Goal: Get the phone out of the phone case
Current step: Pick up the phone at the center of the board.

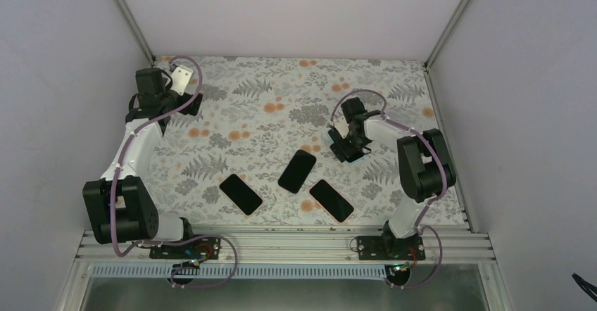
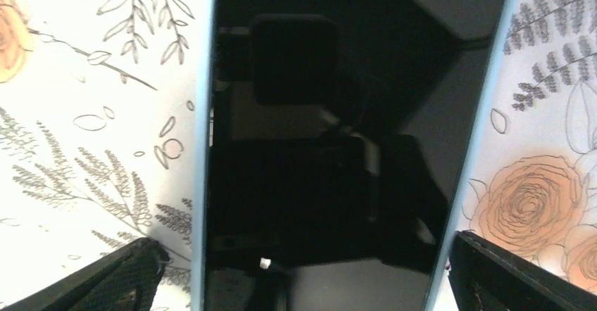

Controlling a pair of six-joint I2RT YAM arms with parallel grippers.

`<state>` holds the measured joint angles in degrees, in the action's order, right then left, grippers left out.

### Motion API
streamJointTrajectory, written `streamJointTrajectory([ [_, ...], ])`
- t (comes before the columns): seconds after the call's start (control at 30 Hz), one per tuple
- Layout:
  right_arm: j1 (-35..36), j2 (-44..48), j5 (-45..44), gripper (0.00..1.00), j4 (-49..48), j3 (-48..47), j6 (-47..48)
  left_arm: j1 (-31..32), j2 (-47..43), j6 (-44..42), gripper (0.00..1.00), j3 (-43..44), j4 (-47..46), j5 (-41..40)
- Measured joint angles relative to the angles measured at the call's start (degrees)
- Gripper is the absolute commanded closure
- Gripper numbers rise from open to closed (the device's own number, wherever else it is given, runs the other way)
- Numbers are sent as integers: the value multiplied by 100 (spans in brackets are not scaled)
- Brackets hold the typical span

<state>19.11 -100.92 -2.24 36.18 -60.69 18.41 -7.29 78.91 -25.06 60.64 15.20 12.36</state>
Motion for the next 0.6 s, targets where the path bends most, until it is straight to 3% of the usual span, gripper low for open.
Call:
streamJointTrajectory([
  [0.4,-52,-446,216,0,17,-435,-2,0,284,-2,0,400,289,133],
  [0.53,-92,-590,330,8,127,-586,-15,2,433,-7,0,468,409,170],
  [0.6,-96,-616,391,18,142,-599,-39,39,501,-28,0,474,466,153],
])
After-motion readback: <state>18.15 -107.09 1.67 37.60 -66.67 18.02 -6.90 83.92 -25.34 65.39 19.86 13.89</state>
